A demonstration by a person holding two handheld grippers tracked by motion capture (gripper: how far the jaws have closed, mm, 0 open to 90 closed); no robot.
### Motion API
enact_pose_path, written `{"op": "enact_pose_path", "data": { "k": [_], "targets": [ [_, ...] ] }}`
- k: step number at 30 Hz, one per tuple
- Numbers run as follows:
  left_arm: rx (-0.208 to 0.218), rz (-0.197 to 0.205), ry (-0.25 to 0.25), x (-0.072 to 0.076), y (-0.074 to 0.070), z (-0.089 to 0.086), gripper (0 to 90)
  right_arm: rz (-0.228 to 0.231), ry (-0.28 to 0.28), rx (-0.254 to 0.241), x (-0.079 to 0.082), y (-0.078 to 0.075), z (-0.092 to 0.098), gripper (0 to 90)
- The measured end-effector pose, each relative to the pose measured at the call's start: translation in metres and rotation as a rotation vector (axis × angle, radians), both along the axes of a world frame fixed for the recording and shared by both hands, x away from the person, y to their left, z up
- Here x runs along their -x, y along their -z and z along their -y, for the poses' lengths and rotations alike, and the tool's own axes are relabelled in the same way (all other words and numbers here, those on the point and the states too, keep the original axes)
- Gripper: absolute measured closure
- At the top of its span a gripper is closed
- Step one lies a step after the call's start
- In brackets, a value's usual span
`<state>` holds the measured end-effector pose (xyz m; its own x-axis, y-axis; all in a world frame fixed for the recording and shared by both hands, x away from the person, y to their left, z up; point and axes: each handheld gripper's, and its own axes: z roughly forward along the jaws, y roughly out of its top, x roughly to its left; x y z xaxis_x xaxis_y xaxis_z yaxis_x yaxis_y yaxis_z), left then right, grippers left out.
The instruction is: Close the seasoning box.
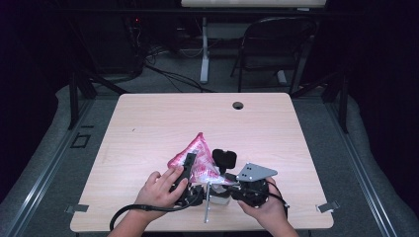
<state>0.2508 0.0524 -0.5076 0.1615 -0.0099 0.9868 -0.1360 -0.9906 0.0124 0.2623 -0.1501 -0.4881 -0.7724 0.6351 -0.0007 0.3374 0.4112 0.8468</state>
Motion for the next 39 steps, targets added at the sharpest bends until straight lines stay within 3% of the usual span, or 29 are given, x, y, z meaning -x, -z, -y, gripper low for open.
{"op": "enact_pose_path", "data": {
  "k": [10, 22, 29, 35, 39],
  "targets": [
    [0.001, -0.014, 0.001, -0.002, 0.002, 0.002, 61.9, -0.007, -0.021, 0.013, 0.001, -0.003, 0.001, 89.3],
    [-0.009, -0.014, -0.006, -0.003, 0.001, 0.001, 63.1, -0.003, -0.028, 0.011, 0.005, -0.008, -0.002, 90.0],
    [0.011, -0.015, -0.016, -0.003, 0.002, 0.002, 63.7, 0.005, -0.029, -0.01, 0.006, -0.012, -0.002, 90.0],
    [0.021, 0.011, 0.001, -0.006, 0.003, 0.002, 64.2, 0.004, -0.035, -0.024, 0.007, -0.014, -0.002, 90.0],
    [0.02, -0.005, -0.019, -0.005, 0.003, 0.002, 64.5, 0.006, -0.035, -0.027, 0.007, -0.014, -0.003, 90.0]
  ]
}}
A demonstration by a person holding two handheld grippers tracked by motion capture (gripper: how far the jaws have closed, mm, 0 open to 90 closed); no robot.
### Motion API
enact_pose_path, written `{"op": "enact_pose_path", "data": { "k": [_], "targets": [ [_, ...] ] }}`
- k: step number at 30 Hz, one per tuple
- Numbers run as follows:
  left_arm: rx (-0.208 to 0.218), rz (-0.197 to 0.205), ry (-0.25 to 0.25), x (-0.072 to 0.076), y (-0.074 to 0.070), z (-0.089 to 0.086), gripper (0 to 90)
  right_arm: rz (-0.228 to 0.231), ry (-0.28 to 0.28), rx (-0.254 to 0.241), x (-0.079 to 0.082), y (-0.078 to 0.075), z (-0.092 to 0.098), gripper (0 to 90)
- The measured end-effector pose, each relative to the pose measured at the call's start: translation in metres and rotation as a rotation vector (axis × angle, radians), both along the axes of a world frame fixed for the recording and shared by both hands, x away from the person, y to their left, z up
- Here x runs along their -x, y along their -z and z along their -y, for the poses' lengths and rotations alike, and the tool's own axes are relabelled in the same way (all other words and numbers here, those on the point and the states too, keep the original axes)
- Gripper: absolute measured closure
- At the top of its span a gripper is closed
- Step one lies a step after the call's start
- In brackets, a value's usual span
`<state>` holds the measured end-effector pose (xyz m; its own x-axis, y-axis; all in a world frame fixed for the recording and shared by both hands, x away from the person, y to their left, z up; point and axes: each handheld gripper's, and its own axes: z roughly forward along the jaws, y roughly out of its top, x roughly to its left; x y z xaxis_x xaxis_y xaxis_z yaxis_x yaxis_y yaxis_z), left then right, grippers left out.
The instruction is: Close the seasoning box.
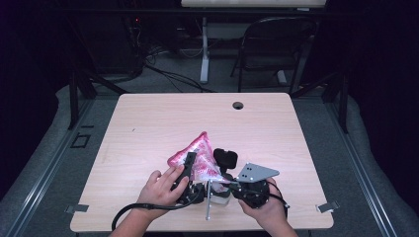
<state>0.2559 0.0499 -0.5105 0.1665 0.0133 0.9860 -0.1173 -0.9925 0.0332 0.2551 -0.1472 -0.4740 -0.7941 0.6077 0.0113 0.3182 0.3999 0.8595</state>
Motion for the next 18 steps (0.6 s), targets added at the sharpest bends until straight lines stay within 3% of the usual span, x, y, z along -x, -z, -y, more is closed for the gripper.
{"op": "enact_pose_path", "data": {
  "k": [7, 18],
  "targets": [
    [0.021, 0.008, -0.003, 0.0007, -0.0014, -0.0014, 64.8, 0.008, -0.008, -0.007, 0.0013, -0.0019, -0.0013, 90.0],
    [0.018, 0.045, -0.017, 0.0007, -0.006, -0.0025, 64.9, 0.045, -0.015, 0.003, 0.002, -0.0056, -0.0035, 90.0]
  ]
}}
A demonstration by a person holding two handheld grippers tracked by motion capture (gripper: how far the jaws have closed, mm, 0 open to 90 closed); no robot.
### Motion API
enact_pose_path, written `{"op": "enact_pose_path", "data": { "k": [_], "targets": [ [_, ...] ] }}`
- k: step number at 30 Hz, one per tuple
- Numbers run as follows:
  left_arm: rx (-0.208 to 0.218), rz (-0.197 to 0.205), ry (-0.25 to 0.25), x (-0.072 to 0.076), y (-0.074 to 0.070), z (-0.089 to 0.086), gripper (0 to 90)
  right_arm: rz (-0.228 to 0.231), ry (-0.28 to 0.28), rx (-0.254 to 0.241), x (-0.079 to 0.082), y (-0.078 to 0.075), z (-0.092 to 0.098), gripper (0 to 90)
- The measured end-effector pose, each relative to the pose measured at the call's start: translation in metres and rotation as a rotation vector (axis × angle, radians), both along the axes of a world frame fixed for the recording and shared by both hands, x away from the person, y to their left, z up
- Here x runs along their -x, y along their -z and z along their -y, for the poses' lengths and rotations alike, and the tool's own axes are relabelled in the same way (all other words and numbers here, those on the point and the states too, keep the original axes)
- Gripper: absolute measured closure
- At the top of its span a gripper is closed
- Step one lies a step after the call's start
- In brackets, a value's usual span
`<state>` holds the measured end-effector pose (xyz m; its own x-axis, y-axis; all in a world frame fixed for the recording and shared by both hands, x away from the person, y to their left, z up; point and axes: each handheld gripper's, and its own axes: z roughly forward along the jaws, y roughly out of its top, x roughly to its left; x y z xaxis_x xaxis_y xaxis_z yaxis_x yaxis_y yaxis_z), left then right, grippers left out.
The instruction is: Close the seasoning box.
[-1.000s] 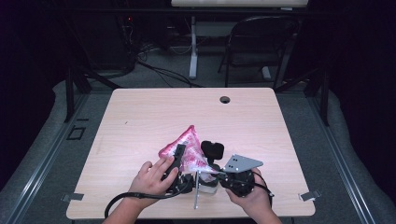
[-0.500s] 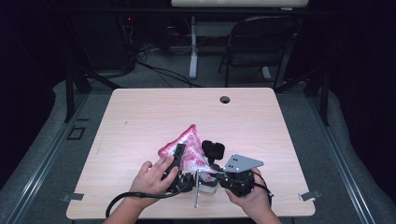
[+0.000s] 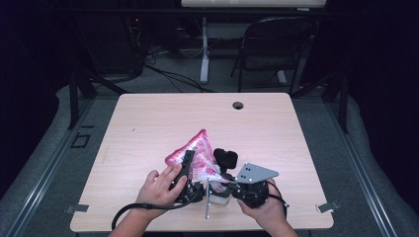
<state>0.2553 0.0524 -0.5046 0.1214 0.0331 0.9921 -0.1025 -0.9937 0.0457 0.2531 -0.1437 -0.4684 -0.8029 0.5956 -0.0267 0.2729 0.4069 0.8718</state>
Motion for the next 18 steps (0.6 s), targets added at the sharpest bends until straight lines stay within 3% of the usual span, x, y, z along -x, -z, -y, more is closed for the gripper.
{"op": "enact_pose_path", "data": {
  "k": [9, 18],
  "targets": [
    [-0.01, 0.03, -0.01, -0.001, -0.0057, -0.0004, 64.9, 0.012, -0.008, -0.022, 0.0001, -0.004, -0.0015, 90.0],
    [-0.009, 0.036, 0.003, -0.0015, -0.0053, -0.0013, 65.0, 0.044, -0.003, 0.017, -0.0003, -0.0004, -0.0016, 90.0]
  ]
}}
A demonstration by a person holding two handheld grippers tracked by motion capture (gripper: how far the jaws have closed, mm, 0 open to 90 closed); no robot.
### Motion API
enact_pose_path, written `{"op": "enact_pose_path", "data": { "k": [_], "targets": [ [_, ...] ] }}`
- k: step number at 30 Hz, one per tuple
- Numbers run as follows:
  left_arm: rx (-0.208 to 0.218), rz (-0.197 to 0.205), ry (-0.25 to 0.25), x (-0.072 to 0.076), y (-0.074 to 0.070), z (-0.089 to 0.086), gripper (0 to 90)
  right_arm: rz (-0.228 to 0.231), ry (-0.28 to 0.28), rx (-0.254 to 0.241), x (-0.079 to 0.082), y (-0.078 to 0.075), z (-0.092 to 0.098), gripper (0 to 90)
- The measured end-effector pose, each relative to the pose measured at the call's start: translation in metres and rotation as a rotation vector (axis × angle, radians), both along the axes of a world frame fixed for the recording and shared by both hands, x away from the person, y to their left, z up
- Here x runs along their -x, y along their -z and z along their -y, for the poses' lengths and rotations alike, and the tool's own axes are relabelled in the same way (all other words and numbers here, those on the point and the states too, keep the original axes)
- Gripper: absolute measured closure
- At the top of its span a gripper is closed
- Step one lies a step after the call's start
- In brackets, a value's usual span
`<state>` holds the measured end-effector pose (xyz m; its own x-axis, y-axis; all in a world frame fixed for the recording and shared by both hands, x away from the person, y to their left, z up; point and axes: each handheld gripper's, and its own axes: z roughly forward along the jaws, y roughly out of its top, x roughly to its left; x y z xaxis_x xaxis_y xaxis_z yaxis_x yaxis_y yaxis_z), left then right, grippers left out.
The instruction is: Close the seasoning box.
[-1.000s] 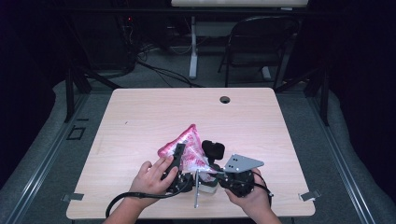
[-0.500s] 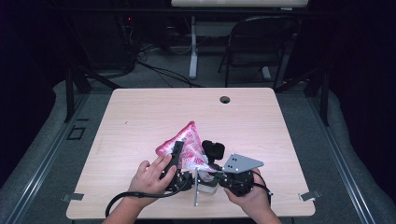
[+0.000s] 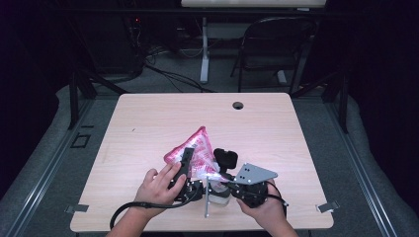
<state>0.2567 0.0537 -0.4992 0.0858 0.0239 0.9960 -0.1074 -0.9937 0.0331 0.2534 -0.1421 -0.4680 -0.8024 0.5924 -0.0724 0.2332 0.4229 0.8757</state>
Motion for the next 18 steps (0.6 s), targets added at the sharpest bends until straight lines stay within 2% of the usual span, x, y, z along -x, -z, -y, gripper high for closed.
{"op": "enact_pose_path", "data": {
  "k": [3, 13, 18],
  "targets": [
    [0.004, -0.015, -0.013, 0.0006, 0.0003, 0.0009, 65.1, 0.006, 0.003, 0.014, -0.0004, 0.0011, 0.0001, 90.0],
    [-0.011, -0.003, -0.011, 0.0004, -0.0021, 0.004, 65.3, 0.001, 0.02, 0.017, -0.0038, 0.0043, 0.0039, 90.0],
    [-0.007, -0.01, -0.012, 0.0008, -0.0023, 0.0046, 65.5, -0.004, 0.027, 0.02, -0.0055, 0.0057, 0.0055, 90.0]
  ]
}}
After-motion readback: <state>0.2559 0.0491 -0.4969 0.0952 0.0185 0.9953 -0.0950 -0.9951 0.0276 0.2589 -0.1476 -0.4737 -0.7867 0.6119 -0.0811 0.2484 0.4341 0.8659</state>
